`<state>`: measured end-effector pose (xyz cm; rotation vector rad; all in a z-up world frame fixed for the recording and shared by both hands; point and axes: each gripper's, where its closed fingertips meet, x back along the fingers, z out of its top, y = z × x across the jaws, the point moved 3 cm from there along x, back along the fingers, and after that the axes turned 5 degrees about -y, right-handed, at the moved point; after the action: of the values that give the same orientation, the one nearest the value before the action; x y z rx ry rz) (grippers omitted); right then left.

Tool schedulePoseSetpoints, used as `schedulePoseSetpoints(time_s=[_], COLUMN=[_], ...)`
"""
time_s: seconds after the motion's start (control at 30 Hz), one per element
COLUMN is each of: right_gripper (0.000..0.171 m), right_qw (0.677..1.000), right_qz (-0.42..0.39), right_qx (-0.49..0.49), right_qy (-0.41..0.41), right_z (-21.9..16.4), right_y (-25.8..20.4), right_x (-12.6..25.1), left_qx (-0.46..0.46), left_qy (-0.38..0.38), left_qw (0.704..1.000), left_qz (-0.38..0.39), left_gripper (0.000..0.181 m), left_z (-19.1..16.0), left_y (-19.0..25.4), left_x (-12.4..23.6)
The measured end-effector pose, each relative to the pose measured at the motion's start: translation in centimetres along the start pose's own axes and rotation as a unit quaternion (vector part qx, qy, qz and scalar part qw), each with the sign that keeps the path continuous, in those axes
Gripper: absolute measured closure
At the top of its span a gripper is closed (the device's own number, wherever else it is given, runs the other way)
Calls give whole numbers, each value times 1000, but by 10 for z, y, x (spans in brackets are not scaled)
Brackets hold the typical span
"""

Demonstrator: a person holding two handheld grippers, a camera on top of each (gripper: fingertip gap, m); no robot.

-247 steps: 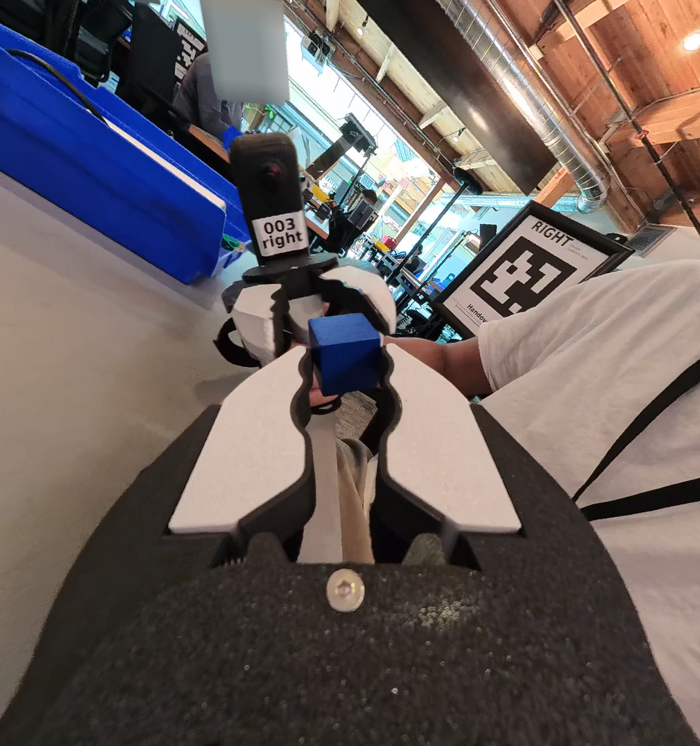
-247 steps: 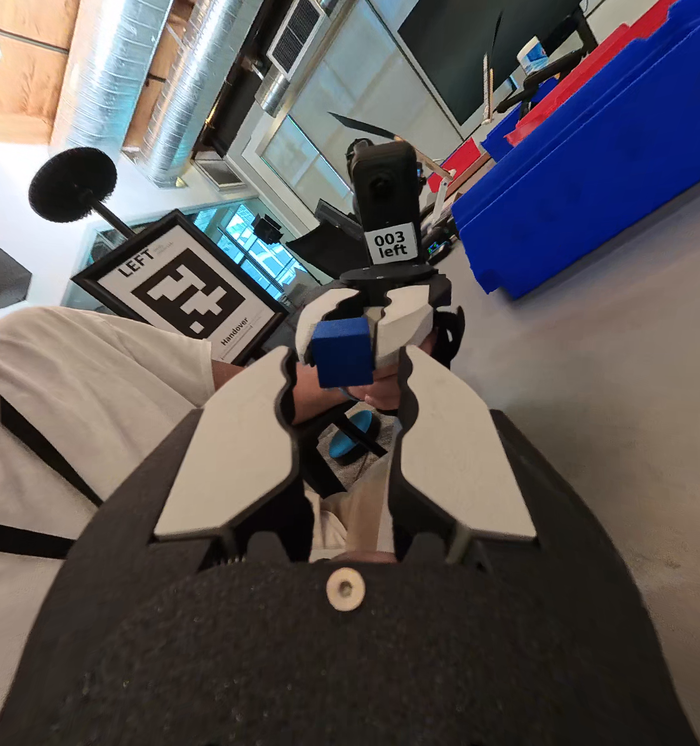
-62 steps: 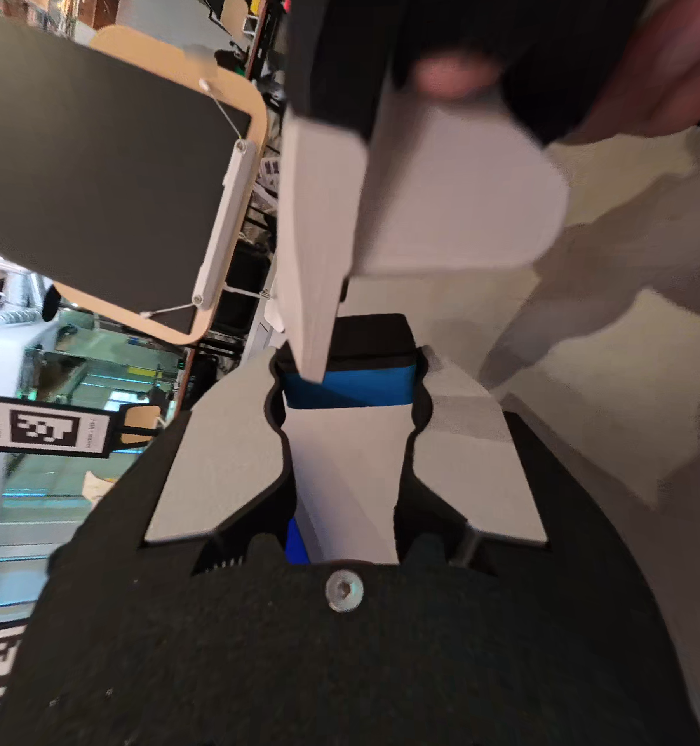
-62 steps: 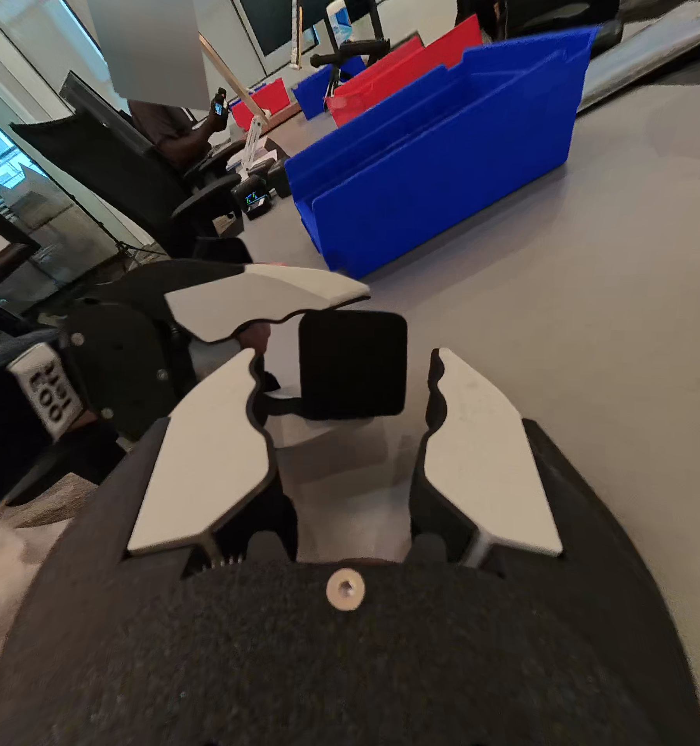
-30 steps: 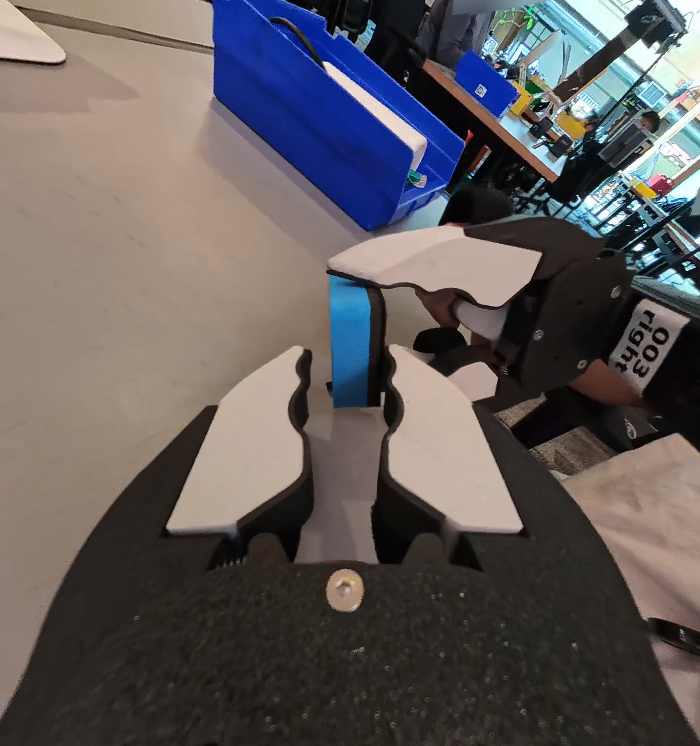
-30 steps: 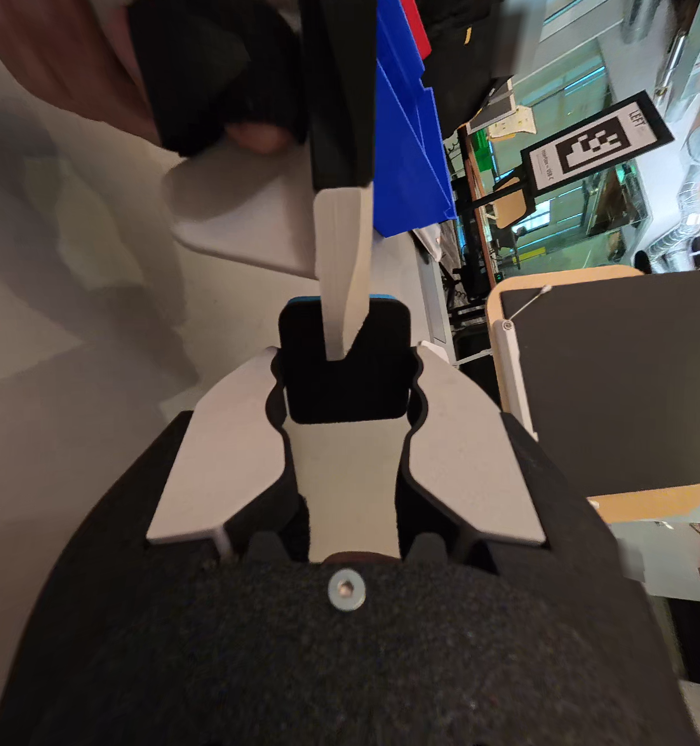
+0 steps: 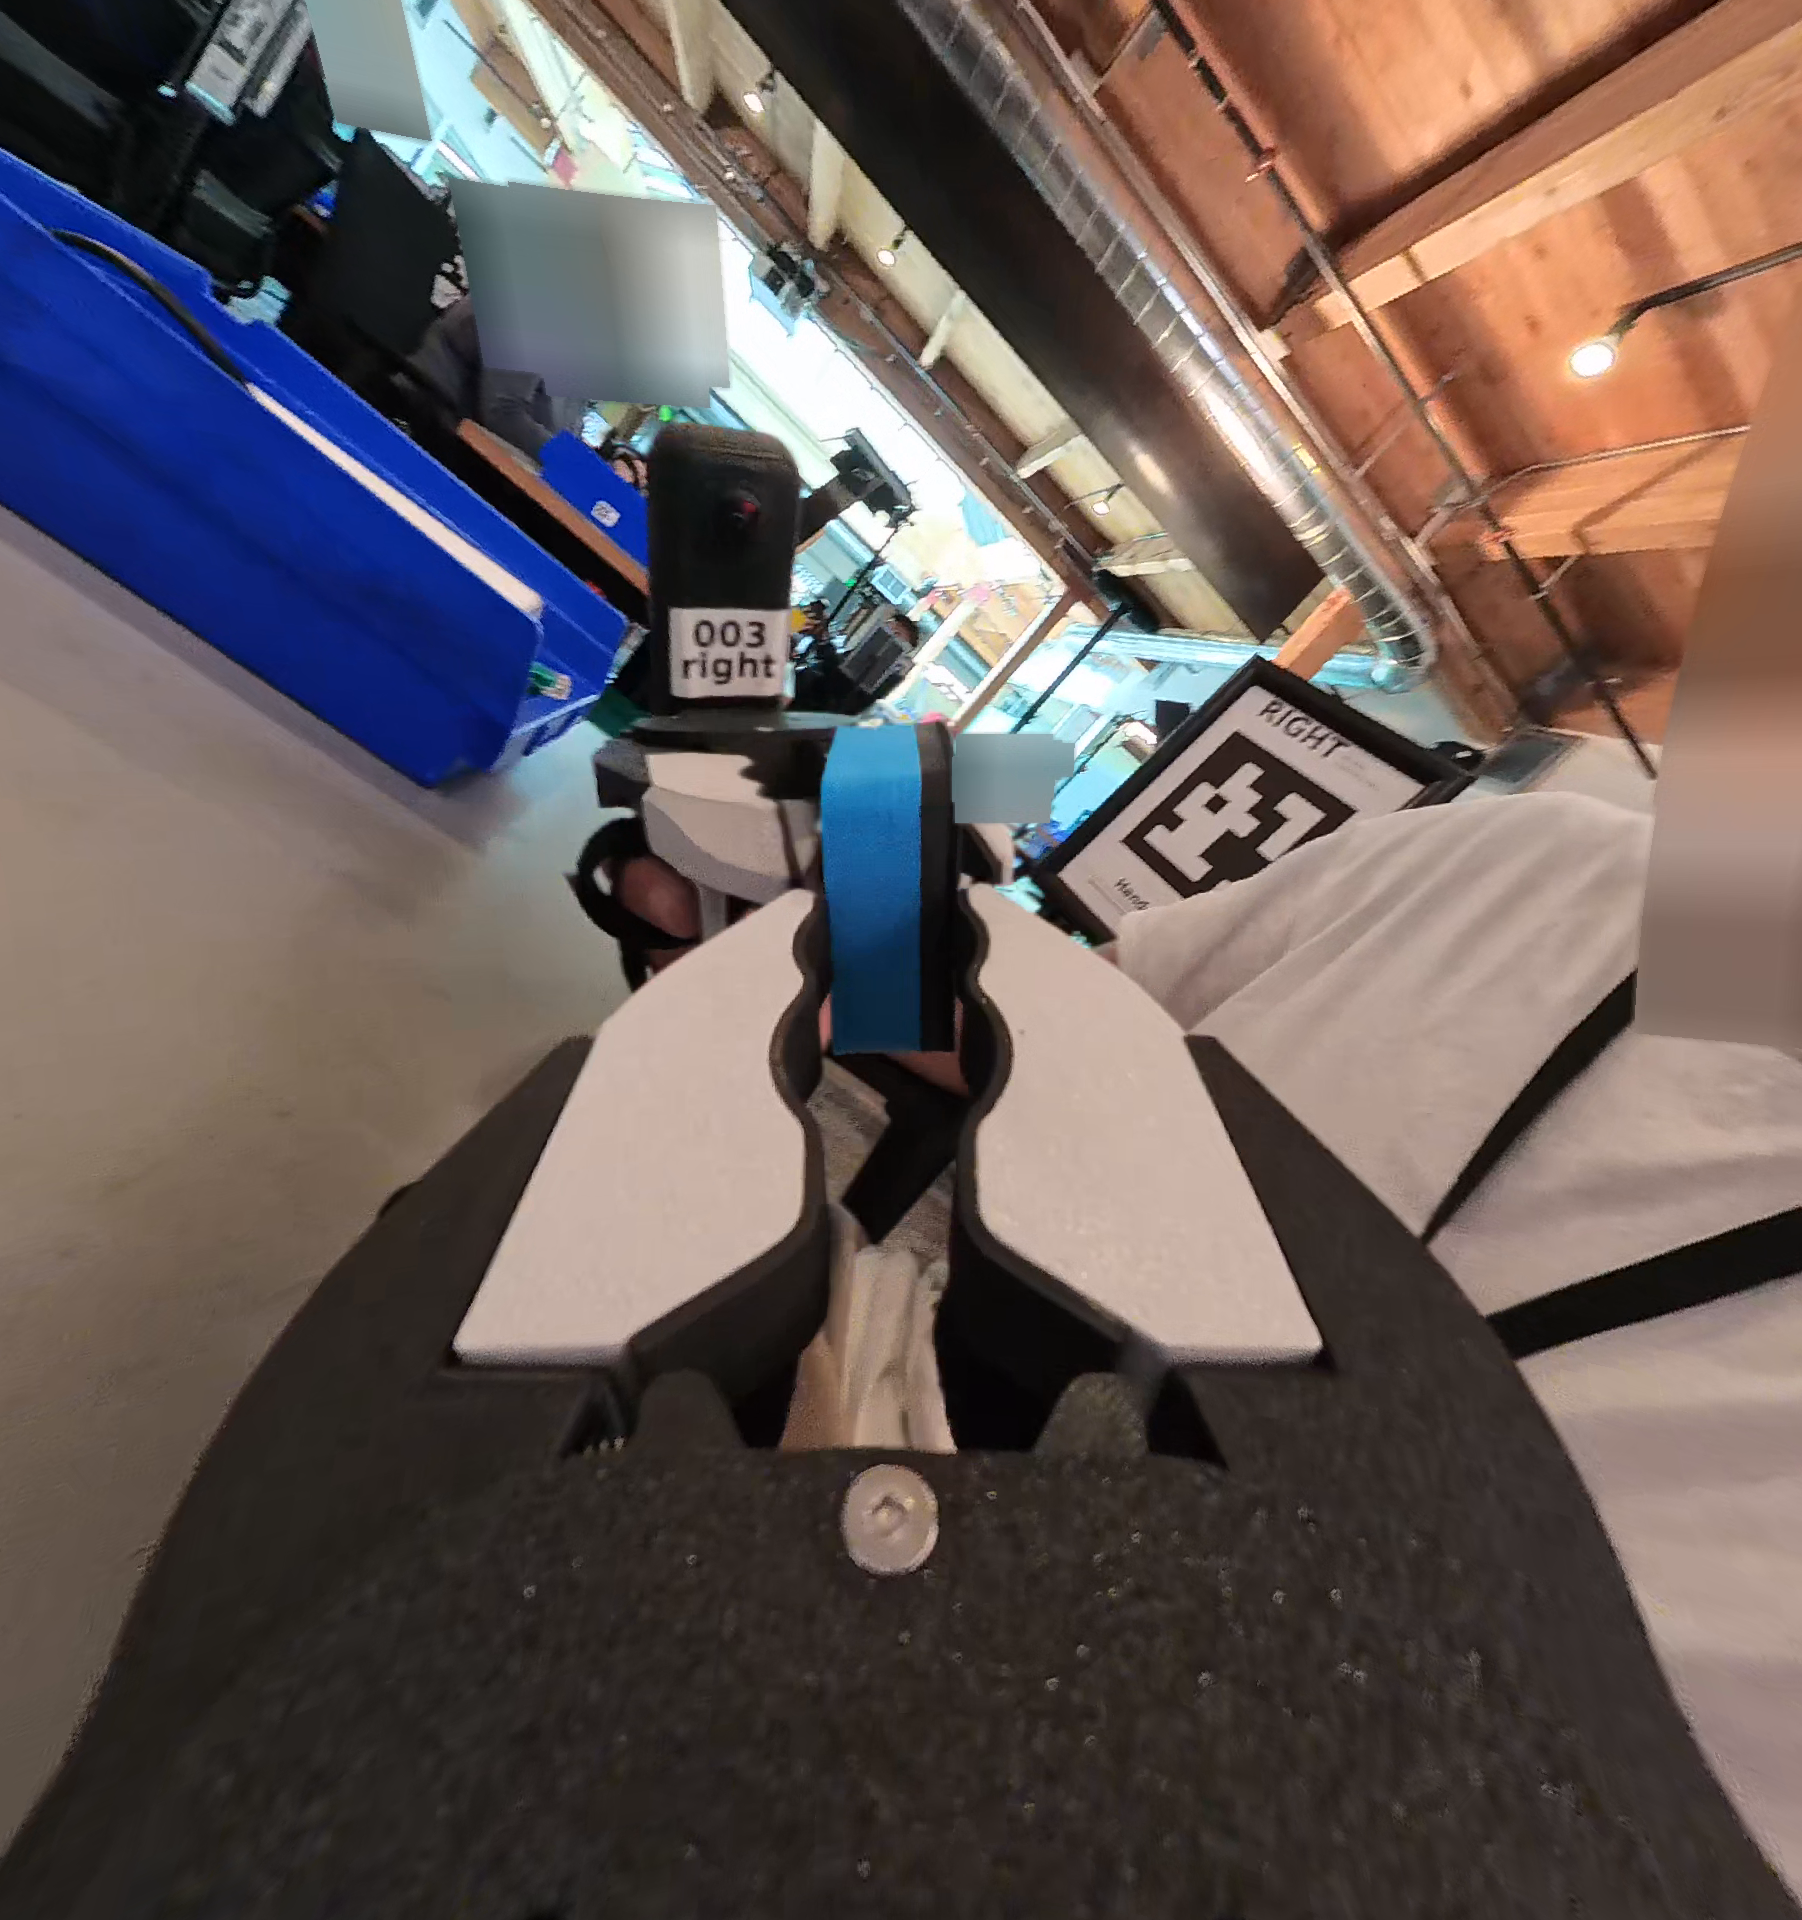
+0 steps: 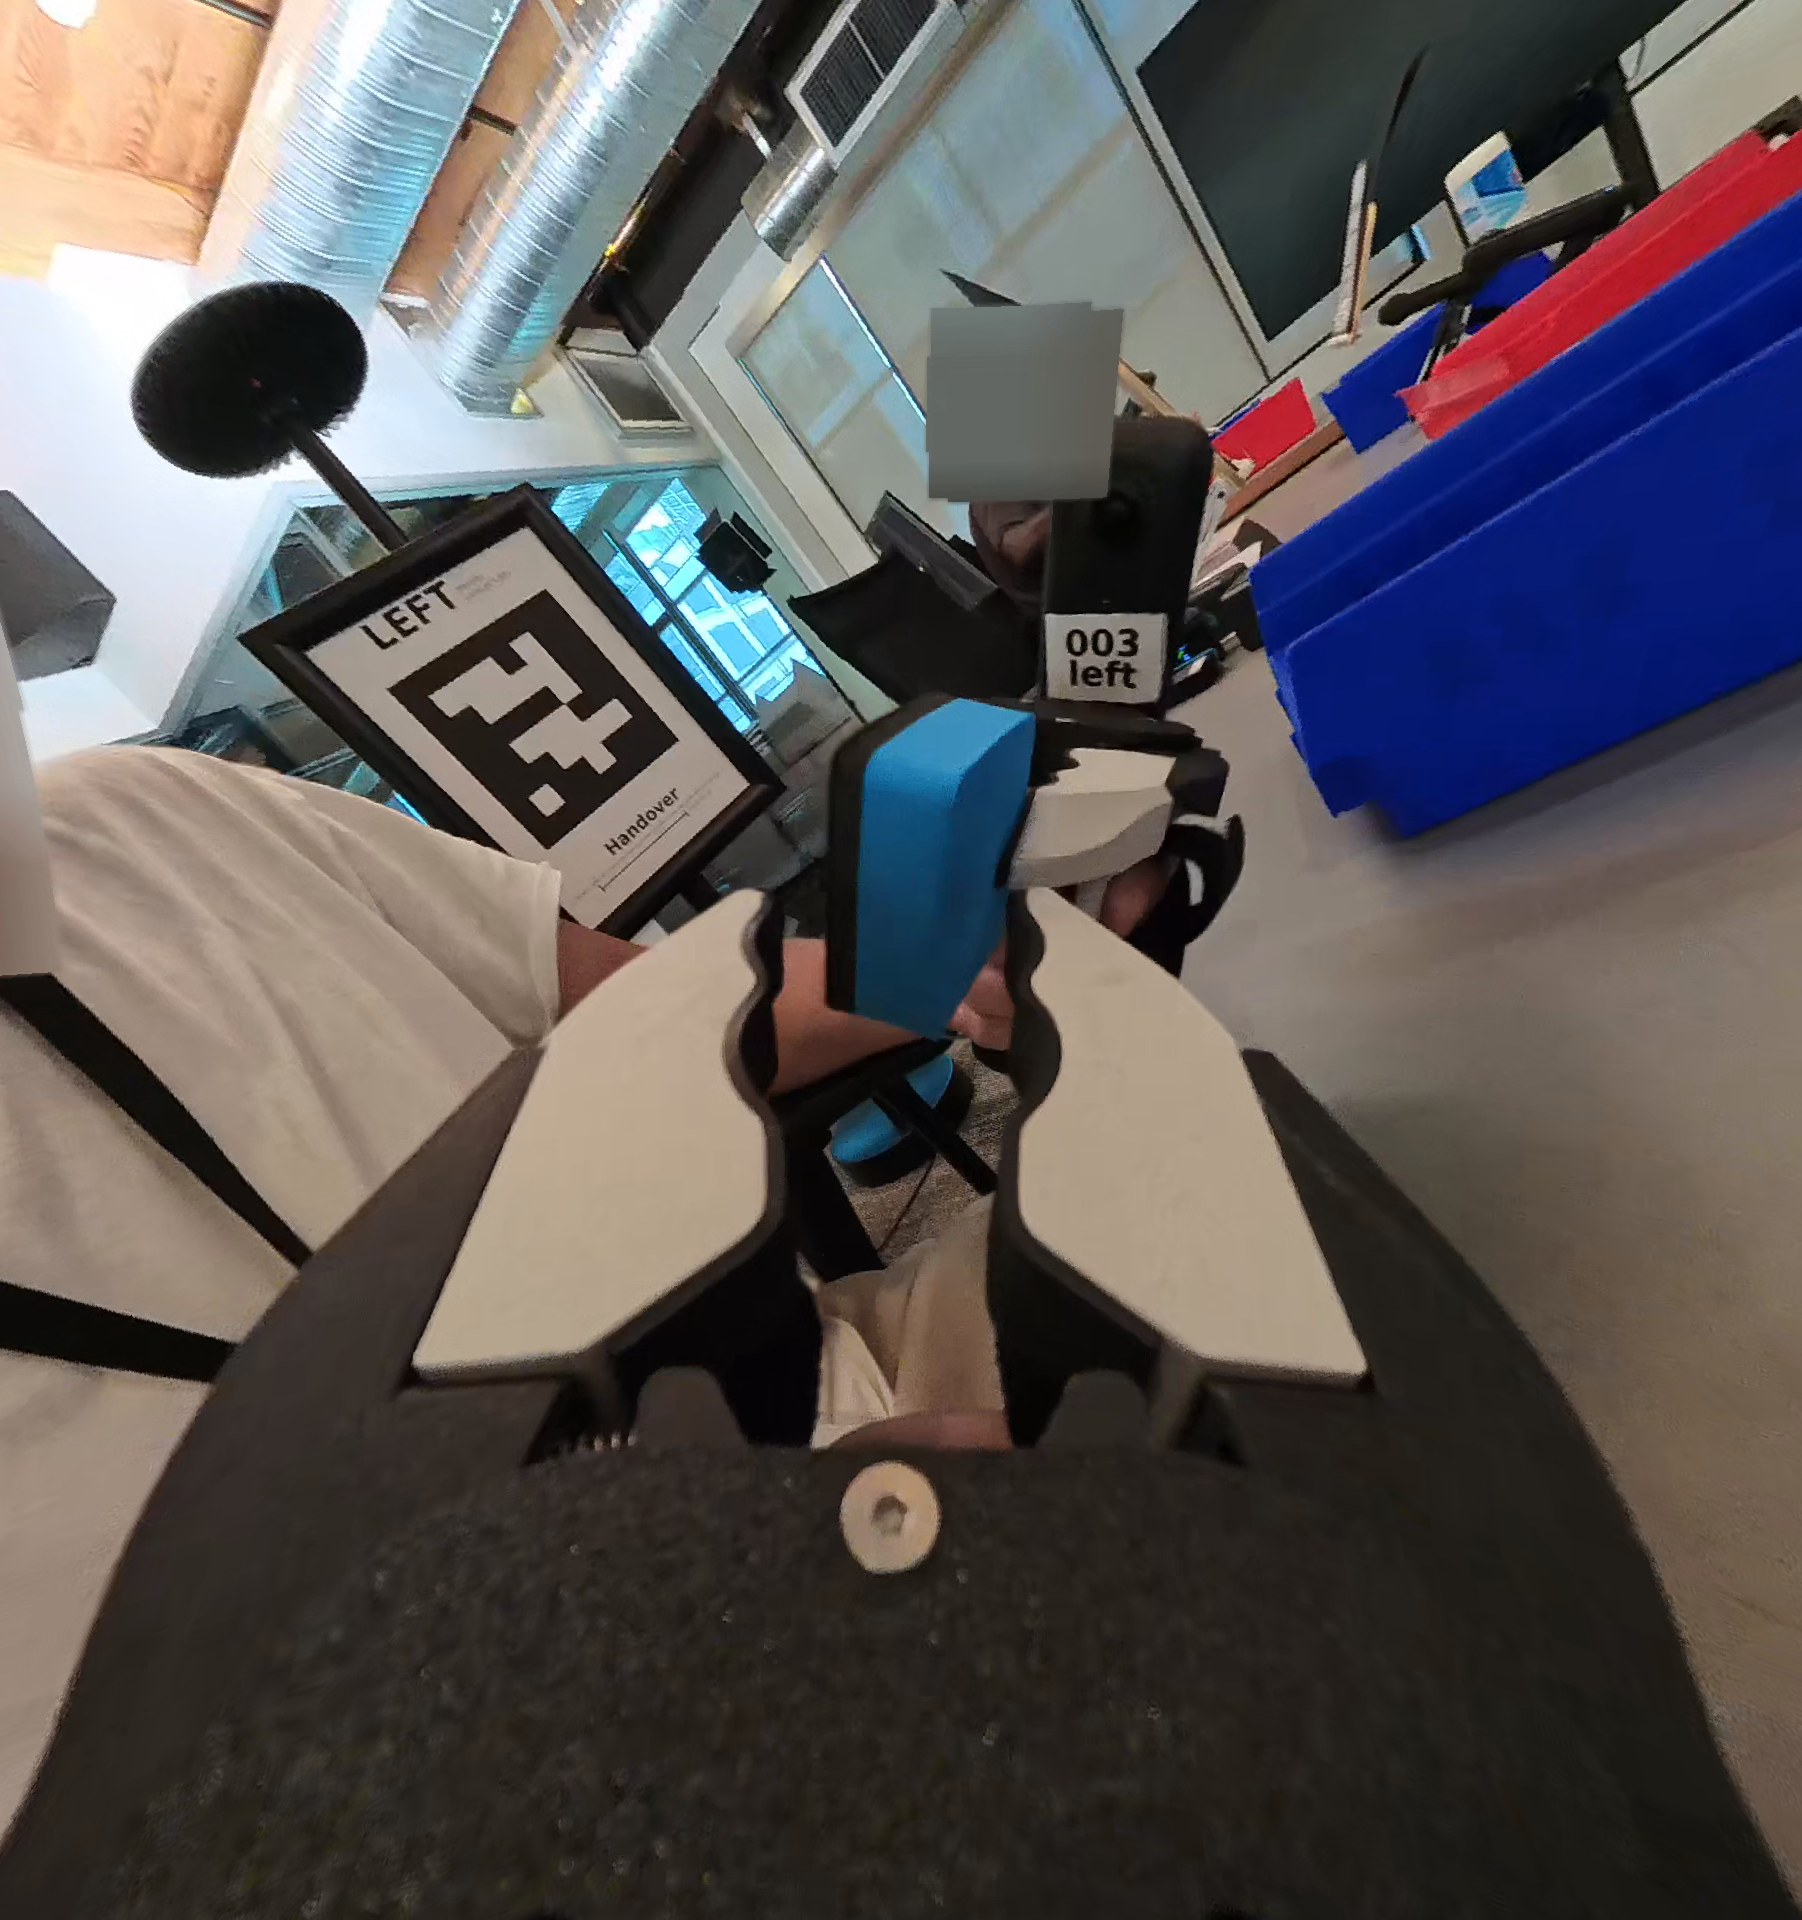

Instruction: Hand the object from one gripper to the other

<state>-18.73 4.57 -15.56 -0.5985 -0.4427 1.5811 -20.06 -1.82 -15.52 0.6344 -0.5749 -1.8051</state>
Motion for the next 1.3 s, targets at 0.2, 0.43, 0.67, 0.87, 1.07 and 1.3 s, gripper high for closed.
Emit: schedulePoseSetpoints(time_s=[0.2, 0.43, 0.67, 0.87, 1.07, 1.3], right_gripper=[147, 148, 148, 148, 148, 133], right_qw=[999, 931, 665, 630, 622, 668], right_qz=[-39, -282, -466, -452, -461, -438], right_qx=[-12, 203, 498, 532, 534, 505], right_qy=[-16, -108, -304, -341, -340, -327], right_z=[-3, -3, -19, -38, -36, -42], right_y=[15, 44, 53, 51, 53, 55], right_x=[3, 24, 24, 4, 7, 6], left_qx=[-25, -64, -89, -85, -85, -97], left_qy=[-15, -40, -90, -113, -137, -142], left_qw=[998, 976, 948, 949, 945, 936], left_qz=[61, 204, 292, 283, 285, 308], left_gripper=[160, 139, 121, 124, 127, 128], left_z=[-4, -6, -16, -24, -32, -29], left_y=[-13, -40, -55, -53, -57, -57], left_x=[-2, 9, 10, 4, 2, 4])
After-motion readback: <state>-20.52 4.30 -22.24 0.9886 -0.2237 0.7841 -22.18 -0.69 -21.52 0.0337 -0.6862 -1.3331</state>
